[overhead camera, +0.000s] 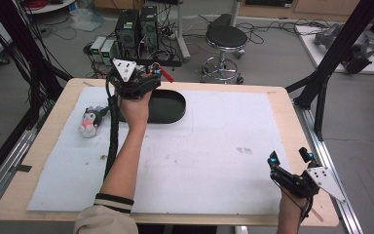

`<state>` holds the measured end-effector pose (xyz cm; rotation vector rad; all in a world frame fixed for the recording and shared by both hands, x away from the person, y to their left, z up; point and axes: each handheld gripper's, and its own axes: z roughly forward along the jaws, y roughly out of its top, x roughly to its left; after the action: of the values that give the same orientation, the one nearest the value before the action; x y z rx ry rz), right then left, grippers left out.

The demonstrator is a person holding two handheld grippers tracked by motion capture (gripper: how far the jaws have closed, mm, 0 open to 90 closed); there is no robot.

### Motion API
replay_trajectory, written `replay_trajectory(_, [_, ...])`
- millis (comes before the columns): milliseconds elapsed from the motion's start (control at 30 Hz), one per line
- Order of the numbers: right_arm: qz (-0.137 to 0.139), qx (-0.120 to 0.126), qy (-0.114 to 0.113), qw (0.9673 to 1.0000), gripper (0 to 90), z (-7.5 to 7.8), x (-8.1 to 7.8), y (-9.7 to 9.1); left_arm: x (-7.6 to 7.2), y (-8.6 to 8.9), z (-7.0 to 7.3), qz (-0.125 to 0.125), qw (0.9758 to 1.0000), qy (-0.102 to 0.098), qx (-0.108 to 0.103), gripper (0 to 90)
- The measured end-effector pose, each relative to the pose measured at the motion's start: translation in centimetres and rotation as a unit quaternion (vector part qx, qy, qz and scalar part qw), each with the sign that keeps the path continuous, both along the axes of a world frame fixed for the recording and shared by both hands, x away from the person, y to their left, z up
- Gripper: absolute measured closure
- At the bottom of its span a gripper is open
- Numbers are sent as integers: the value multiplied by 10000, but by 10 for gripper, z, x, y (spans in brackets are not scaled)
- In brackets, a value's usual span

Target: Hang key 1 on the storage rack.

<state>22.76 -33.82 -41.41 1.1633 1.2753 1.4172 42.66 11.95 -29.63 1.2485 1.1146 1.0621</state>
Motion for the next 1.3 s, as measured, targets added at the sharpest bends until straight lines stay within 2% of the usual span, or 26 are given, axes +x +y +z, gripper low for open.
replay_trajectory(400, [48, -4, -37, 10000, 24, 5, -1, 4, -41, 32, -1, 153, 9998, -20, -87, 17])
replay_trajectory(533, [82, -77, -40, 9999, 24, 6, 0, 8, -56, 44, -3, 147, 9997, -90, -192, 17])
replay_trajectory(733, [107, -151, -54, 9998, 24, 8, 0, 11, -77, 62, -3, 139, 9995, -172, -213, 17])
replay_trajectory(1000, [146, -168, -59, 9997, 24, 10, -1, 15, -111, 92, -5, 151, 9988, -304, -344, 17])
replay_trajectory(1167, [169, -217, -67, 9996, 24, 12, -1, 18, -134, 110, -10, 181, 9986, -390, -323, 17])
replay_trajectory(1300, [175, -223, -69, 9996, 25, 12, 0, 19, -147, 125, -12, 261, 9988, -348, -213, 17])
